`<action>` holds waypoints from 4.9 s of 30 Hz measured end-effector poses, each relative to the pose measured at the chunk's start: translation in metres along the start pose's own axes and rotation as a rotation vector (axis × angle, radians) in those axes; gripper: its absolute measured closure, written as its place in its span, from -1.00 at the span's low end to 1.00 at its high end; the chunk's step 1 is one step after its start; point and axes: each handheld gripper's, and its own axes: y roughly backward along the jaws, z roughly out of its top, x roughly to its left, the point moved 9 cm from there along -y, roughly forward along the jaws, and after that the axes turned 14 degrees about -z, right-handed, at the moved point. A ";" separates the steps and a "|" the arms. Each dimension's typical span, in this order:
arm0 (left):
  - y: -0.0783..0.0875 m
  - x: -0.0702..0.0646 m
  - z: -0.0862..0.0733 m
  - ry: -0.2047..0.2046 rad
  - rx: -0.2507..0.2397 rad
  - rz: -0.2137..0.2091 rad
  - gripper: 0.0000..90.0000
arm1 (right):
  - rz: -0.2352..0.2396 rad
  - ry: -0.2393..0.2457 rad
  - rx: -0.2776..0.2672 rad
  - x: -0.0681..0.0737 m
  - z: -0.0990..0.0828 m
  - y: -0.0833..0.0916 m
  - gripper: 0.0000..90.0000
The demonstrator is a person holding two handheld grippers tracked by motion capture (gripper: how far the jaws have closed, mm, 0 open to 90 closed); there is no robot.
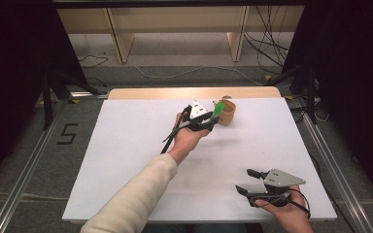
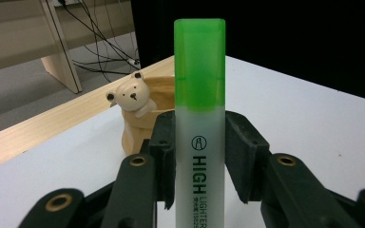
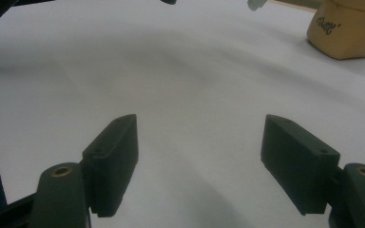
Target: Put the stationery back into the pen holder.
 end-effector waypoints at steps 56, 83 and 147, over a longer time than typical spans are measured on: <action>-0.045 0.015 0.034 -0.025 -0.023 -0.008 0.48 | 0.002 -0.006 0.004 -0.001 -0.001 0.000 -0.35; -0.061 0.024 0.051 -0.042 -0.038 0.003 0.48 | 0.003 -0.007 0.004 -0.002 -0.001 0.000 -0.35; -0.091 0.037 0.051 -0.040 -0.030 0.018 0.47 | 0.004 -0.005 0.010 -0.002 -0.002 0.000 -0.35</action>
